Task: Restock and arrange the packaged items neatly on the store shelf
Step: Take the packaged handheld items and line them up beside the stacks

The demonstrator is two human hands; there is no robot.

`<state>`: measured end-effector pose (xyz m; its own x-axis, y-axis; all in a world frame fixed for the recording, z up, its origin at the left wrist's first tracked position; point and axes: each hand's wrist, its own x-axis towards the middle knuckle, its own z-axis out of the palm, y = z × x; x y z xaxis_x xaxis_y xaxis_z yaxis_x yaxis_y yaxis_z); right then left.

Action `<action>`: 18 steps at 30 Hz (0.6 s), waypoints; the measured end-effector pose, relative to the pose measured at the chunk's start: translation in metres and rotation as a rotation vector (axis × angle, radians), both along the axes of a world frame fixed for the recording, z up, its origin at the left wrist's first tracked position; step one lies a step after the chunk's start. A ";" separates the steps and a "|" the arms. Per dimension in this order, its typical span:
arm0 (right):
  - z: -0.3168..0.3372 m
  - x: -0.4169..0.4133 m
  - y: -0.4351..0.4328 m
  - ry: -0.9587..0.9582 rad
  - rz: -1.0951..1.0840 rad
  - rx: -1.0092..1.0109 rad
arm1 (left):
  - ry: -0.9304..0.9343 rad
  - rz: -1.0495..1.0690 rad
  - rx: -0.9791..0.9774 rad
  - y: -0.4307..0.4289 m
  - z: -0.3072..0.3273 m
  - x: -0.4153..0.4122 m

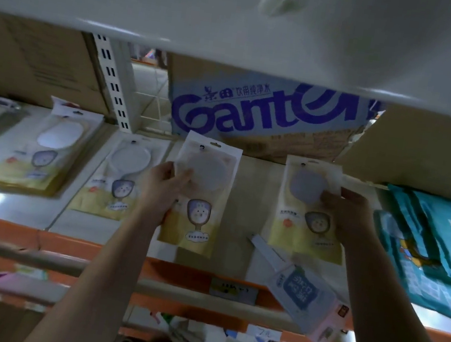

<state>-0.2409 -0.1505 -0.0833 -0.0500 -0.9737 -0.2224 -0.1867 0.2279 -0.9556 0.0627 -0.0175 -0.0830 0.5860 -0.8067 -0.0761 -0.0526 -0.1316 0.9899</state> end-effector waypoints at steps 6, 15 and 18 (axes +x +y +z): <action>0.007 0.052 0.015 -0.054 0.140 -0.025 | 0.005 0.118 0.014 0.031 0.003 0.037; -0.003 0.140 0.062 -0.094 0.146 0.042 | -0.166 0.184 0.084 0.058 0.001 0.138; -0.007 0.162 0.076 -0.141 0.099 0.066 | -0.218 0.125 0.111 0.050 0.004 0.163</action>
<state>-0.0790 -0.0748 -0.0905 0.0812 -0.9554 -0.2839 -0.0768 0.2780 -0.9575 0.2260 0.0323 -0.0791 0.6929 -0.7208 -0.0209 -0.2394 -0.2573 0.9362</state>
